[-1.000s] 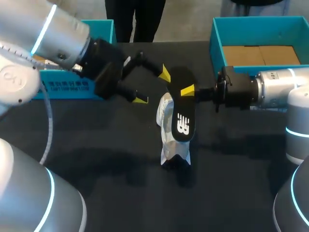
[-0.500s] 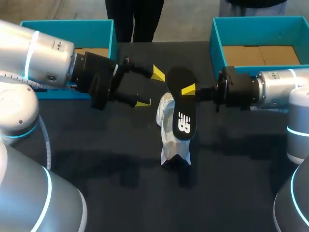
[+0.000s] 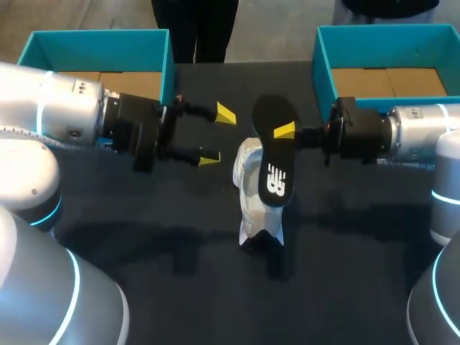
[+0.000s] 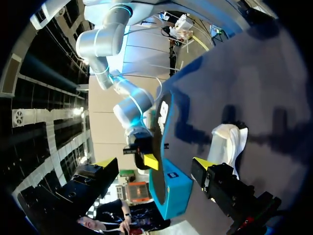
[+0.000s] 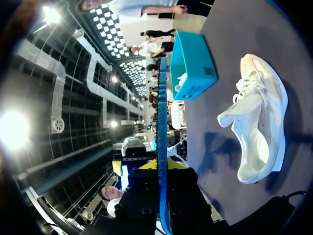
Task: Take the shoe out of the shoebox, open the shoe tongue, remove and reinsert the insole, then place the shoe into the shoebox
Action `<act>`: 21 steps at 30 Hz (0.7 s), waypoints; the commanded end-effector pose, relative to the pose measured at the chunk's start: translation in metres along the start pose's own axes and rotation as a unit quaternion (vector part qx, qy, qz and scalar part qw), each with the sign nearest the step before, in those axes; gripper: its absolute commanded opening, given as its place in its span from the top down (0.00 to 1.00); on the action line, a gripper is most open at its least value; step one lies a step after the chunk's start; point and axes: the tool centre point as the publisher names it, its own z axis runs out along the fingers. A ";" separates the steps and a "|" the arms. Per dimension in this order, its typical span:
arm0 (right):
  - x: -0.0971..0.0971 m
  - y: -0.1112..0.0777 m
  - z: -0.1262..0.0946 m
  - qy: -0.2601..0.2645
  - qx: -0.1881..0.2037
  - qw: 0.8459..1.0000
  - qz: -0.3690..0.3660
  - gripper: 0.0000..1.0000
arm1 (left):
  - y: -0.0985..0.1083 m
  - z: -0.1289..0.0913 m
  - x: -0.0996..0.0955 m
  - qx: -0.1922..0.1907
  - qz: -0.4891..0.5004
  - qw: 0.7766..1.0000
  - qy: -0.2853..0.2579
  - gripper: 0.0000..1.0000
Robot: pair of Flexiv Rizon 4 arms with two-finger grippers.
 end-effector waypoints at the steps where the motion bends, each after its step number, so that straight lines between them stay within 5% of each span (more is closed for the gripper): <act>1: 0.000 -0.002 0.004 -0.001 -0.002 1.000 0.005 1.00 | 0.002 0.003 0.007 -0.017 0.005 1.000 -0.007 0.00; 10: 0.002 -0.005 0.012 0.013 -0.007 1.000 0.008 1.00 | 0.016 0.012 0.014 -0.041 0.020 0.997 -0.066 0.00; 21: 0.001 -0.007 0.014 0.015 -0.008 1.000 0.011 1.00 | 0.026 0.024 0.013 -0.044 0.027 0.996 -0.077 0.00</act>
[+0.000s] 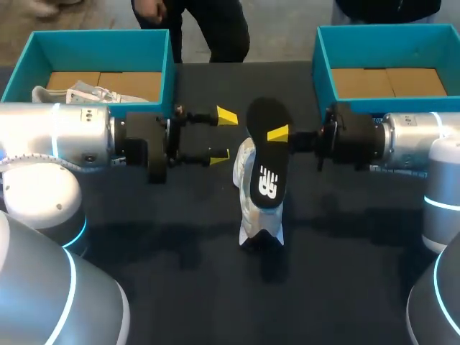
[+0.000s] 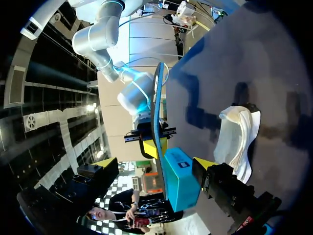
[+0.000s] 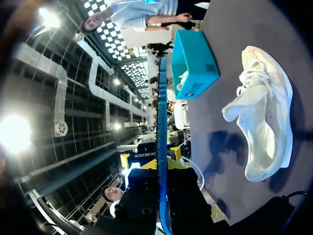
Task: Take the shoe out of the shoebox, open the shoe tongue, remove and reinsert the insole, then place the shoe into the shoebox
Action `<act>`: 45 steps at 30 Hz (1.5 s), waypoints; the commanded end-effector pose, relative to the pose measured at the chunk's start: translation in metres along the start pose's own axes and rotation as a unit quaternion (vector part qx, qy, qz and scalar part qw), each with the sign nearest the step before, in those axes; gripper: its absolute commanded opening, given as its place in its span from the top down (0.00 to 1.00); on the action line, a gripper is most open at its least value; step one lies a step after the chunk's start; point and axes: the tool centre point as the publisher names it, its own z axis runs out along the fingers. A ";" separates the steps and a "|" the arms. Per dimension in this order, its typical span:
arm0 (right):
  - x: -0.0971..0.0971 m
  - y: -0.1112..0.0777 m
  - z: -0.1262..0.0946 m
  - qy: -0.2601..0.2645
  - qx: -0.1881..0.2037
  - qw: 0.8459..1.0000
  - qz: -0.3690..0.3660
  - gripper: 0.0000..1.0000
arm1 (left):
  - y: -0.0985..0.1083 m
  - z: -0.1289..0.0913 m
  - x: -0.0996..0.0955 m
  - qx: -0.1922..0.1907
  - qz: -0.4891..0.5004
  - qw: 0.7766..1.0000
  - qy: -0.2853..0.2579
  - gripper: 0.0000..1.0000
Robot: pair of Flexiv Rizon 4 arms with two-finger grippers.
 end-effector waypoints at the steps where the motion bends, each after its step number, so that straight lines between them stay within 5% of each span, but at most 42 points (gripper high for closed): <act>1: 0.001 0.000 0.002 -0.001 -0.002 1.000 0.000 1.00 | 0.006 0.008 0.002 -0.002 0.000 1.000 -0.005 0.00; 45: 0.000 -0.015 0.025 -0.010 0.036 0.999 -0.032 1.00 | 0.024 0.031 -0.002 -0.024 -0.001 0.998 -0.059 0.00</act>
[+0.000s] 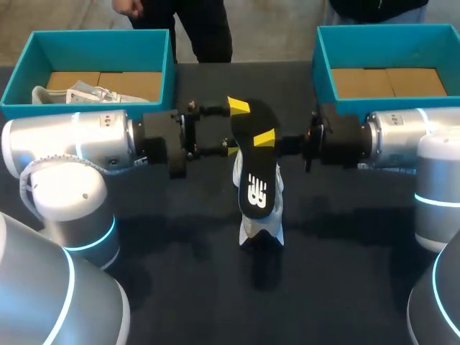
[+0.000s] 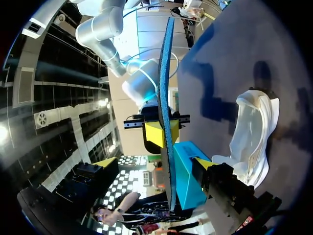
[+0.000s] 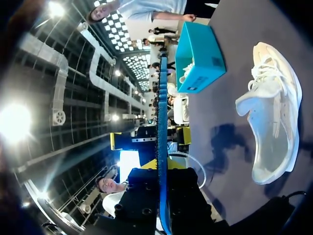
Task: Take the shoe out of the shoebox, open the shoe tongue, remove and reinsert the insole, then place the shoe into the shoebox
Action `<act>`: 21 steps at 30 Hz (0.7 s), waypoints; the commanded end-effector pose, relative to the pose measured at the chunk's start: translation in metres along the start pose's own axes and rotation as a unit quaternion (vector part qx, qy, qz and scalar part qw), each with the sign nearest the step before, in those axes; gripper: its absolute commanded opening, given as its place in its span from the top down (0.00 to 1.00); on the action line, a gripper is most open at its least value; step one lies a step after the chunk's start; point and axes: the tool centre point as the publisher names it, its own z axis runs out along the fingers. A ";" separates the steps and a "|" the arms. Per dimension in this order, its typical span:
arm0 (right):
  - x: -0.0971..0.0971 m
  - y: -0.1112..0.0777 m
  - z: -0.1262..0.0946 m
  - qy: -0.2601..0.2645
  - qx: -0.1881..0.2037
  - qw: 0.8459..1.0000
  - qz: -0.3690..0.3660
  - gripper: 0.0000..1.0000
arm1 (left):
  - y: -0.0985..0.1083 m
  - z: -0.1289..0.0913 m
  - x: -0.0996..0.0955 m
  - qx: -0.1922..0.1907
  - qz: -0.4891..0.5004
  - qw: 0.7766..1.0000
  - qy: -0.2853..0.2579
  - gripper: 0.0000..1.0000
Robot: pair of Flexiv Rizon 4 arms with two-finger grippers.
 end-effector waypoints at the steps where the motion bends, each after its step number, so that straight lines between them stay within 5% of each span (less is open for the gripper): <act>1: -0.001 0.002 0.002 -0.002 0.006 1.000 0.001 1.00 | 0.000 0.004 0.003 0.000 -0.001 1.000 -0.002 0.03; 4: -0.001 0.001 0.003 -0.003 0.006 1.000 0.001 1.00 | -0.001 0.006 0.004 0.002 -0.004 1.000 -0.002 0.11; 12: 0.000 -0.001 0.005 0.001 0.007 1.000 -0.004 1.00 | -0.001 0.010 0.007 -0.006 -0.018 1.000 -0.006 0.49; 21: 0.000 -0.003 0.006 0.008 0.006 1.000 -0.006 1.00 | 0.000 0.014 0.011 -0.009 -0.022 1.000 0.002 0.59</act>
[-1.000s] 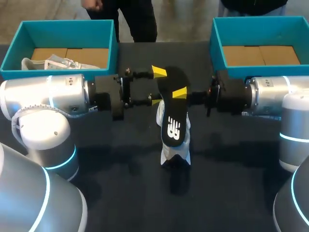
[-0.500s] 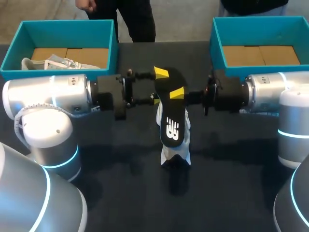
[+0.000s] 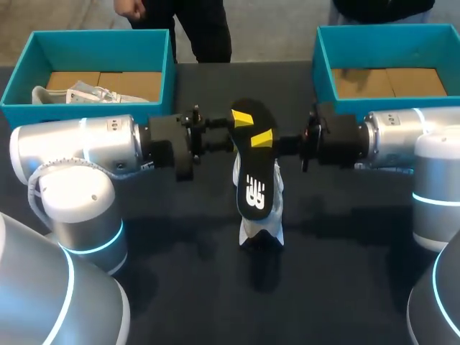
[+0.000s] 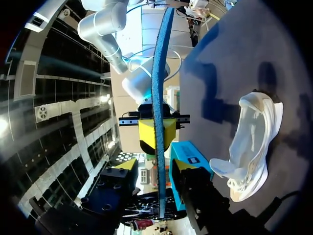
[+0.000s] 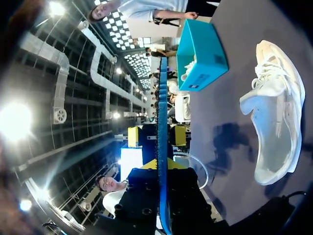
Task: Take the shoe out of the shoebox, open the shoe tongue, remove and reinsert the insole, then place the shoe into the shoebox
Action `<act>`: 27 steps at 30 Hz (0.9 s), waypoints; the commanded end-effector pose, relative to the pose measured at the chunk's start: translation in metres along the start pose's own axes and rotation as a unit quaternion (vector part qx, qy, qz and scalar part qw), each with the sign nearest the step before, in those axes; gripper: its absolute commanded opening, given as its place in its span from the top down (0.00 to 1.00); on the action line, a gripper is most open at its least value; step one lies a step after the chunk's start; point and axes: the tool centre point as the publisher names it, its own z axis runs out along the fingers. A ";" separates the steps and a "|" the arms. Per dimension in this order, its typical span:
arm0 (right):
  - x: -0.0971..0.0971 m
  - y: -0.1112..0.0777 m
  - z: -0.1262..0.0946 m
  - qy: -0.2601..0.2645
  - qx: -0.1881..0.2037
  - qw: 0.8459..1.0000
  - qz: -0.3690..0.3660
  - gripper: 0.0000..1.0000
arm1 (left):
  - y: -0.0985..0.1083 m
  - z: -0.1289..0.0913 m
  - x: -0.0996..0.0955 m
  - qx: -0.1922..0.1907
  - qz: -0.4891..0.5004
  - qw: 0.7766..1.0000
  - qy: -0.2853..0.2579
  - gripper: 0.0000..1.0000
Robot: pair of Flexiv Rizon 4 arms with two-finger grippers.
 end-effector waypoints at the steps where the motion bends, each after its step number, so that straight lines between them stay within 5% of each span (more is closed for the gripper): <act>1: -0.002 -0.001 0.002 0.003 -0.003 1.000 -0.001 1.00 | 0.000 0.005 0.001 0.000 0.000 1.000 0.004 0.60; 21: -0.003 0.003 0.002 0.009 -0.001 1.000 -0.002 1.00 | -0.004 0.009 0.006 0.007 -0.005 1.000 0.014 0.84; 27: -0.003 0.003 0.002 0.010 -0.002 1.000 -0.002 1.00 | -0.005 0.011 0.006 0.011 -0.006 1.000 0.015 1.00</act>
